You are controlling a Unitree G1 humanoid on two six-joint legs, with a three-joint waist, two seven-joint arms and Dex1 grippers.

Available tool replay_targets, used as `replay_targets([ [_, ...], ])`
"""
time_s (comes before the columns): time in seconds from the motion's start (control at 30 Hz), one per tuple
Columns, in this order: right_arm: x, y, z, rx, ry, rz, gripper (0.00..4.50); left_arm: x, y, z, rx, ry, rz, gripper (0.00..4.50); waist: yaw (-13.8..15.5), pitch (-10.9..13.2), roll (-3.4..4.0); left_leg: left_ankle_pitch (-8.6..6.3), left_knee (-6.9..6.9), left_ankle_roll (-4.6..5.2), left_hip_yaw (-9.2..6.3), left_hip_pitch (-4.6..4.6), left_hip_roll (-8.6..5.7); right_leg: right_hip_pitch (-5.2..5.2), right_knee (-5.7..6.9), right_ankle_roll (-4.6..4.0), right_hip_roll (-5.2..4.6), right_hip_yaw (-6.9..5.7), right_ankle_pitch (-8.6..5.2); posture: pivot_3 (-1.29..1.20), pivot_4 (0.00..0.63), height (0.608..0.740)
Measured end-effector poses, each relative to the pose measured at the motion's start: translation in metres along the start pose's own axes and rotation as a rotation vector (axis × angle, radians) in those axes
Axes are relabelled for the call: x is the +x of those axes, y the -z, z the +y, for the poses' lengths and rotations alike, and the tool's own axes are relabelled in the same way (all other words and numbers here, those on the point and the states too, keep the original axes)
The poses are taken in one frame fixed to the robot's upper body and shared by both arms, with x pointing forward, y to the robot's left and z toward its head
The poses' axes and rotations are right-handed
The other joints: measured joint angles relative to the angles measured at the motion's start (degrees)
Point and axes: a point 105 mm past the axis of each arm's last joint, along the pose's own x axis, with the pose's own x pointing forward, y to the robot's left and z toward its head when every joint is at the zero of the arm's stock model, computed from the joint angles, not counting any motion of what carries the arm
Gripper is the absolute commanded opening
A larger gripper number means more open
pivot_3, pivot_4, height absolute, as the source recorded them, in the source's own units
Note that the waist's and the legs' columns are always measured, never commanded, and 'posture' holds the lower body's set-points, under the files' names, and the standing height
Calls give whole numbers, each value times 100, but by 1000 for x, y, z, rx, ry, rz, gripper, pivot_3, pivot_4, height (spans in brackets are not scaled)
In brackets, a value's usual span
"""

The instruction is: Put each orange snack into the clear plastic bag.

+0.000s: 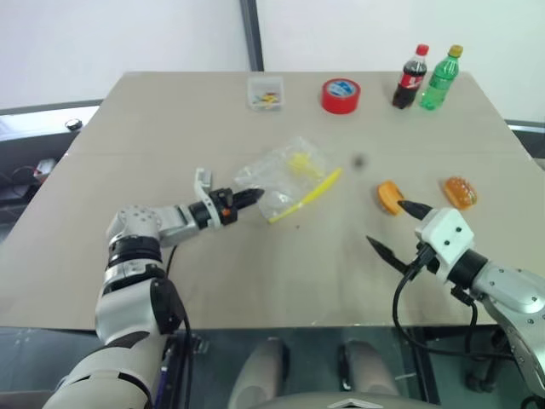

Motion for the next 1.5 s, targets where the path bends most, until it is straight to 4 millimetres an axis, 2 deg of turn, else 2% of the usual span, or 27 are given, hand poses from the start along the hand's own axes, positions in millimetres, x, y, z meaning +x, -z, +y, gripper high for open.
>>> replay_targets([
  [0.13,6,-6,5,-43,-1,-35,4500,-3,2,-4,-33,26,10,103,-13,3,-5,0,0,-1,1,-4,0,-5,1,0,1,1,0,0,150,740],
  [0.23,20,-10,9,-121,-9,-57,4500,-4,9,-14,-59,71,64,103,-32,11,-18,3,1,-5,2,-11,-1,-16,6,0,1,3,0,0,150,740],
  [0.3,45,-7,10,-297,-6,-52,4500,-12,12,-31,-62,125,115,103,-96,23,-41,17,2,-30,4,-14,-3,-27,17,0,5,7,0,0,150,740],
  [0.43,79,3,9,-485,15,-29,4500,-28,8,-52,-4,170,149,103,-175,31,-49,25,-5,-43,5,-14,0,-41,37,-3,5,12,-1,0,150,740],
  [0.57,110,3,8,-636,49,-69,4500,-40,9,-62,55,174,199,103,-174,33,-53,28,-7,-49,17,-31,6,-74,54,-5,3,31,-1,0,150,740],
  [0.9,158,-2,27,-619,28,-181,4500,-50,26,-59,72,196,253,103,-199,36,-59,30,-6,-53,26,-35,17,-86,65,-7,8,43,0,0,150,740],
  [0.93,162,-2,28,-611,21,-186,4093,-51,26,-59,72,196,251,0,-196,36,-59,31,-5,-53,26,-35,16,-86,66,-7,8,43,1,0,150,740],
  [0.97,162,-2,29,-608,19,-186,3891,-51,26,-59,72,195,250,0,-195,36,-59,31,-5,-54,26,-35,17,-87,66,-7,8,43,1,0,150,740],
  [1.0,169,-2,30,-593,12,-194,3263,-52,26,-58,72,191,245,0,-195,36,-59,32,-5,-54,26,-35,16,-87,66,-7,8,43,1,0,150,740],
  [1.1,173,-1,29,-576,8,-196,2269,-54,26,-59,83,192,237,0,-191,36,-59,32,-6,-55,25,-36,16,-88,65,-7,8,43,1,0,150,740],
  [1.27,171,-2,18,-561,32,-200,44,-59,24,-58,91,195,199,0,-193,36,-59,32,-6,-54,26,-36,16,-89,66,-7,8,44,1,0,150,740],
  [1.5,169,-4,11,-554,51,-204,44,-56,26,-60,126,192,185,0,-196,36,-59,32,-6,-55,28,-36,16,-90,67,-8,8,46,1,0,150,740],
])
